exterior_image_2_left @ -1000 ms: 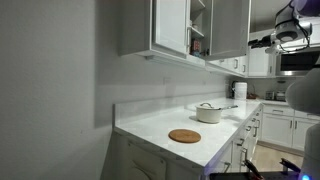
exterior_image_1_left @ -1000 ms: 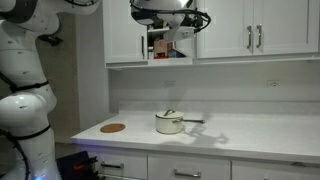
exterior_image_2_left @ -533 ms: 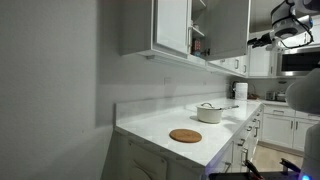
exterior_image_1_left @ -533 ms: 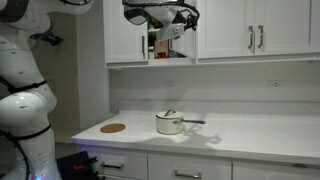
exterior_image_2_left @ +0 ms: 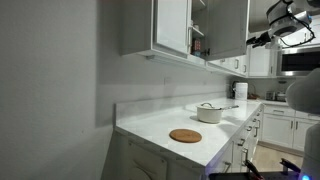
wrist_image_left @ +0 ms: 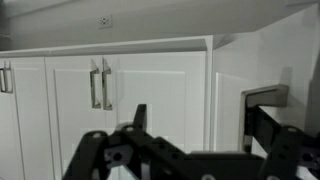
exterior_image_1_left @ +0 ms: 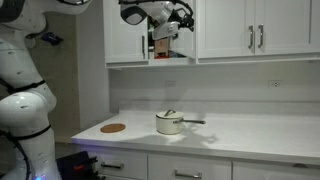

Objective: Open the second top cupboard door from the left

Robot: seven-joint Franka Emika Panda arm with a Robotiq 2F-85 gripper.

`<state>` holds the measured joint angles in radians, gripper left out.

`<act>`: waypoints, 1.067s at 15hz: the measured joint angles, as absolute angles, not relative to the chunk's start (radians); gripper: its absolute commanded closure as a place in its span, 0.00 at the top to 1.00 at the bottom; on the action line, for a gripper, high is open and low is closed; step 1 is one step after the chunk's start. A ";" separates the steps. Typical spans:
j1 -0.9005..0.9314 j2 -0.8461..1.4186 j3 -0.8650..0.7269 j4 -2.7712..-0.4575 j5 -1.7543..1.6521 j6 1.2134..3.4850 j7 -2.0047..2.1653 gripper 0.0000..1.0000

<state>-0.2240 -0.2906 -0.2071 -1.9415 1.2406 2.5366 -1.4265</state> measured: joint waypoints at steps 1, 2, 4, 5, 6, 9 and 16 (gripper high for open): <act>-0.223 -0.293 -0.205 -1.944 1.232 2.542 -1.417 1.00; -0.222 -0.295 -0.205 -1.946 1.228 2.546 -1.410 1.00; -0.222 -0.297 -0.206 -1.947 1.224 2.547 -1.407 1.00; -0.222 -0.296 -0.208 -1.946 1.224 2.546 -1.406 1.00; -0.221 -0.294 -0.212 -1.944 1.223 2.541 -1.405 1.00; -0.221 -0.263 -0.240 -1.908 1.223 2.492 -1.405 1.00; -0.223 -0.148 -0.325 -1.775 1.243 2.320 -1.417 1.00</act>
<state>-0.2229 -0.1479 -0.3248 -1.7751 1.2430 2.3204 -1.4166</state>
